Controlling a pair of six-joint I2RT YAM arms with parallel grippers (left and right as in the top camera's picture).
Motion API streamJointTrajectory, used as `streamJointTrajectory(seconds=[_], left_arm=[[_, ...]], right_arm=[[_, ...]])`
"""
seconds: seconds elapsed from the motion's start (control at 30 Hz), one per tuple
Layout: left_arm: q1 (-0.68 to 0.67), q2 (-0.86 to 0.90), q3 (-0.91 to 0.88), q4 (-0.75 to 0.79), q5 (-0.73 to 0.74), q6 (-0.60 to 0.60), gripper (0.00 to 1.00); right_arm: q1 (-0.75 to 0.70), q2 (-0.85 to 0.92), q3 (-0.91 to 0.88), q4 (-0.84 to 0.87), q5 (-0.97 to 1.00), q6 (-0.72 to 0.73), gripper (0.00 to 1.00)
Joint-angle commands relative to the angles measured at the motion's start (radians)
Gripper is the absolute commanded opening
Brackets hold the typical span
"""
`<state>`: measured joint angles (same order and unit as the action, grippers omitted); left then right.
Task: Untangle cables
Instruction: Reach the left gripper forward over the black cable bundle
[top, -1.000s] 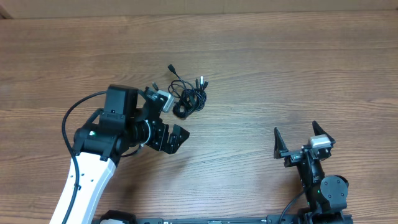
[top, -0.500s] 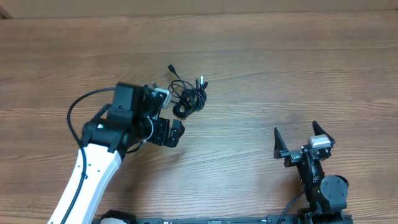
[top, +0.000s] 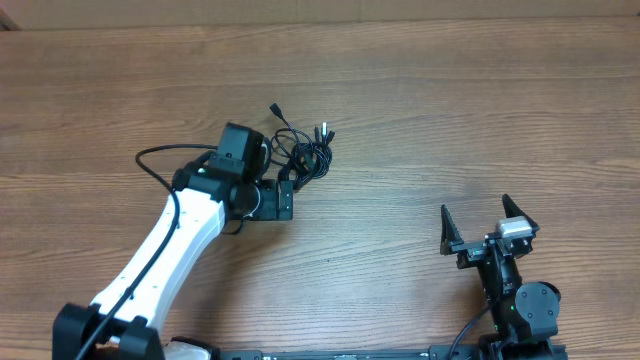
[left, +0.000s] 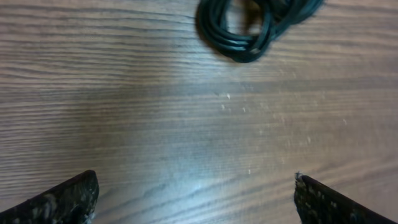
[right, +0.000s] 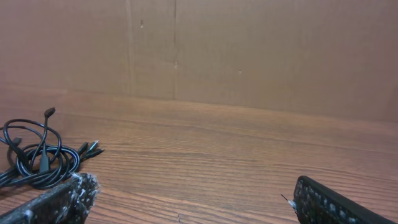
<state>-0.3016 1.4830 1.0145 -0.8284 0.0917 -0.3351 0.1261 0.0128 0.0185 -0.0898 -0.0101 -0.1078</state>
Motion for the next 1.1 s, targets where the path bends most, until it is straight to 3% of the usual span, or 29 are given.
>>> streamJointTrajectory(seconds=[0.0,0.27,0.47,0.7,1.07], left_arm=[[-0.007,0.038,0.021,0.048,0.017,-0.108,1.00],[-0.006,0.068,0.021,0.125,-0.020,-0.220,1.00],[-0.007,0.087,0.020,0.150,-0.030,-0.377,1.00],[-0.008,0.164,0.021,0.183,-0.100,-0.441,1.00],[-0.008,0.293,0.021,0.307,-0.073,-0.453,1.00]], right_arm=[[0.002,-0.010,-0.010,0.005,0.009,0.006,1.00],[0.002,-0.010,-0.010,0.005,0.009,0.006,1.00],[0.002,-0.010,-0.010,0.005,0.009,0.006,1.00],[0.002,-0.010,-0.010,0.005,0.009,0.006,1.00],[0.002,-0.010,-0.010,0.005,0.009,0.006,1.00]])
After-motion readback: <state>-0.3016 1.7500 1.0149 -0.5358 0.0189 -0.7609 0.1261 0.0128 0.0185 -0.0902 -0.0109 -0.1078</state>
